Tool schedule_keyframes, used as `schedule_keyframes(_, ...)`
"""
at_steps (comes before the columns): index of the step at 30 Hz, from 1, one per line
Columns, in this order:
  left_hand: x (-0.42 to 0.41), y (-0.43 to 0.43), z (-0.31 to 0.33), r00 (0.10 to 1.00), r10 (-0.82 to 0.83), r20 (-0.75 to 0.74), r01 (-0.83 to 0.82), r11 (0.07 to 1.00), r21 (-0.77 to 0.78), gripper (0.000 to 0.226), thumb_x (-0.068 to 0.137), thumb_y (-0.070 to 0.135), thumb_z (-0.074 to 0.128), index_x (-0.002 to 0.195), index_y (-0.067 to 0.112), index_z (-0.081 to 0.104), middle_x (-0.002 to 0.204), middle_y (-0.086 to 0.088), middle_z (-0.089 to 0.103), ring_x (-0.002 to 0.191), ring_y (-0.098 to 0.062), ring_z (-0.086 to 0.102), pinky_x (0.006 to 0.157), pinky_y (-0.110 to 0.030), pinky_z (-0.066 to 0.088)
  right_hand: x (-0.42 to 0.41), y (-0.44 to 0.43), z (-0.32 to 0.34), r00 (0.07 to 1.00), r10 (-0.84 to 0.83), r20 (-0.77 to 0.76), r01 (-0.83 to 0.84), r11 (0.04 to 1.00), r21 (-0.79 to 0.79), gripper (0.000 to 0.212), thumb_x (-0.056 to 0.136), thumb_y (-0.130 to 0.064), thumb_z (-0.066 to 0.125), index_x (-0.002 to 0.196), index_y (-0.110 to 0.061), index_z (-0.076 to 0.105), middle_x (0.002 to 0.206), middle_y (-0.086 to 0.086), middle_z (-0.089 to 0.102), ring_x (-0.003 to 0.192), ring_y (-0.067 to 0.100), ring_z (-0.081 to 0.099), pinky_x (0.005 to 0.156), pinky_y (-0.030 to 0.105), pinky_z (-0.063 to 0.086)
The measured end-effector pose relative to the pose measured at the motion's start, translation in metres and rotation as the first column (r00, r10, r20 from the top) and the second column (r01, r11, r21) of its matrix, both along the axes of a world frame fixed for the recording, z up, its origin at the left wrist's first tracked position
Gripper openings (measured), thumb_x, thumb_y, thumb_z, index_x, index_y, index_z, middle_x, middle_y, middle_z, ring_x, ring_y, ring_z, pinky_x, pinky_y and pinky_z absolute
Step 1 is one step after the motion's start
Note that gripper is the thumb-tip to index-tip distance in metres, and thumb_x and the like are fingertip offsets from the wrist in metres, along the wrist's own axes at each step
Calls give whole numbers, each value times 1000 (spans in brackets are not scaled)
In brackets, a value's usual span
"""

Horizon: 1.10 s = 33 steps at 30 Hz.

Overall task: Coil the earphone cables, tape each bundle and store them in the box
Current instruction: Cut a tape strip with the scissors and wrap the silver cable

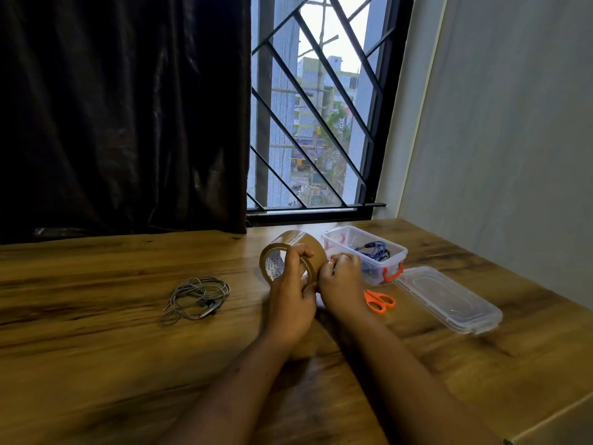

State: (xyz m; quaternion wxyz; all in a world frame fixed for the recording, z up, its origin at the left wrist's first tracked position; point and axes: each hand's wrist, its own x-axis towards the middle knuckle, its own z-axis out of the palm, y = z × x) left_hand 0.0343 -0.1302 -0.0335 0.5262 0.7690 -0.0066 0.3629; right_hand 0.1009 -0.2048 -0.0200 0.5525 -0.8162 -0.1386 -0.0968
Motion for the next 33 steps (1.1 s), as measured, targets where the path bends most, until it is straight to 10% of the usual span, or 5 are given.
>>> schedule_keyframes(9, 3, 0, -1, 994, 109, 30, -106, 989, -104, 59, 81, -5, 63, 104, 44, 38, 100, 12, 59, 91, -14, 66, 79, -43, 56, -9, -3, 7, 963, 175, -207, -60, 883, 466, 26, 100, -4, 39, 83, -8, 58, 91, 20, 64, 82, 27, 67, 58, 25, 58)
schedule_keyframes(20, 3, -1, -3, 997, 71, 0, -71, 996, -53, 61, 80, -7, 63, 106, 42, 38, 96, 17, 59, 90, -17, 68, 77, -47, 57, -15, -7, 6, 994, 95, -61, -56, 886, 461, 8, 87, -8, 65, 80, -9, 69, 90, 15, 71, 83, 25, 70, 60, 32, 59)
schedule_keyframes(26, 2, -2, -3, 998, 68, 8, -68, 998, -17, 56, 80, -8, 61, 107, 36, 39, 90, 16, 58, 86, -19, 68, 74, -46, 56, -3, 2, -5, 994, -65, 93, 51, 988, 149, 13, 87, -15, 59, 75, -14, 64, 86, 11, 66, 80, 26, 65, 70, 48, 57)
schedule_keyframes(33, 0, -2, -2, 997, 74, 32, -75, 997, 24, 57, 78, -11, 57, 106, 36, 39, 91, 8, 60, 94, -21, 65, 82, -45, 54, -9, 3, 4, 999, -4, 44, 9, 995, -100, 15, 98, -4, 36, 102, 1, 50, 116, 11, 40, 97, 15, 38, 77, 17, 27)
